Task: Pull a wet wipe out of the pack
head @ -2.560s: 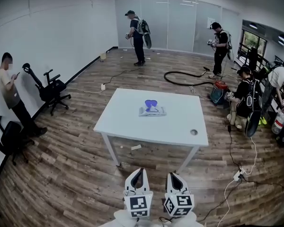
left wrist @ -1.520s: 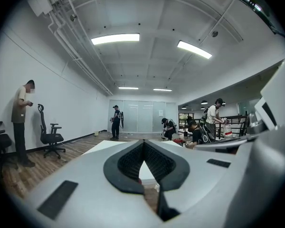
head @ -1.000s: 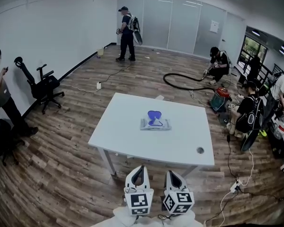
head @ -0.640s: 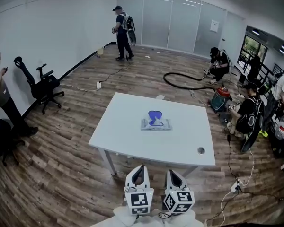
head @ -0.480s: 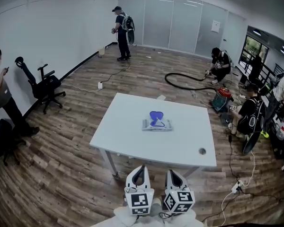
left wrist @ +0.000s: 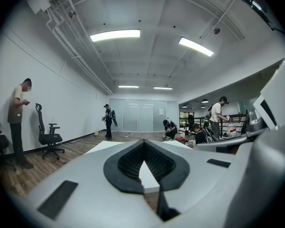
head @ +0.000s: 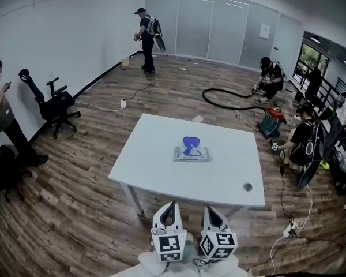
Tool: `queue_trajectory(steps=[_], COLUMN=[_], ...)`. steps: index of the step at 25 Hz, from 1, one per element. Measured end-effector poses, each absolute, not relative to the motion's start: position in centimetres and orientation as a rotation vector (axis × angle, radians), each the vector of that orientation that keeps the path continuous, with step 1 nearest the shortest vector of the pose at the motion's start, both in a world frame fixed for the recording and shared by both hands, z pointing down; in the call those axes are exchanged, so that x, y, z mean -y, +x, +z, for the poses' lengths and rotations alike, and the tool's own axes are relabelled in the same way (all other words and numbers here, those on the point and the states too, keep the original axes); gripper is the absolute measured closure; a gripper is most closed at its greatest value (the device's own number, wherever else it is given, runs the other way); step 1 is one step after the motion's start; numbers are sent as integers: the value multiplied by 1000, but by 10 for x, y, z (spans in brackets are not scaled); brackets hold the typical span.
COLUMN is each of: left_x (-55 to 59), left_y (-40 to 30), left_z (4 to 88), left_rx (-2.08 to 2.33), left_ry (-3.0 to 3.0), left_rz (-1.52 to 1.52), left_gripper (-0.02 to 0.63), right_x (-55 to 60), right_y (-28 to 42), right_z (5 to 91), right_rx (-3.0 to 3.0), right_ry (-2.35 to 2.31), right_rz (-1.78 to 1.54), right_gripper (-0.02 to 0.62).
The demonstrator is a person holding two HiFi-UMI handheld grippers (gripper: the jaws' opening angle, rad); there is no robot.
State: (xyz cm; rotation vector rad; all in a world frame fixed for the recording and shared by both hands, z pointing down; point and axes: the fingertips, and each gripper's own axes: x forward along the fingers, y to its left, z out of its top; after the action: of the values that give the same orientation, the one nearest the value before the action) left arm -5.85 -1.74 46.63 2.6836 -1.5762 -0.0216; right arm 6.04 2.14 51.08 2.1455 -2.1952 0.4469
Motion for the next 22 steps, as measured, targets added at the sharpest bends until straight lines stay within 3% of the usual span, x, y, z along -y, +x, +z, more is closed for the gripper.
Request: queue_trajectory(steps=[22], left_x=[71], left_y=[-32], left_z=[474], left_rx=[1588], left_ry=[2660], left_rz=[14], left_gripper=[609], right_x=[35], right_y=[90], right_z=[519], right_rx=[2199], right_ry=[2128], right_rz=[474], right_gripper=[586])
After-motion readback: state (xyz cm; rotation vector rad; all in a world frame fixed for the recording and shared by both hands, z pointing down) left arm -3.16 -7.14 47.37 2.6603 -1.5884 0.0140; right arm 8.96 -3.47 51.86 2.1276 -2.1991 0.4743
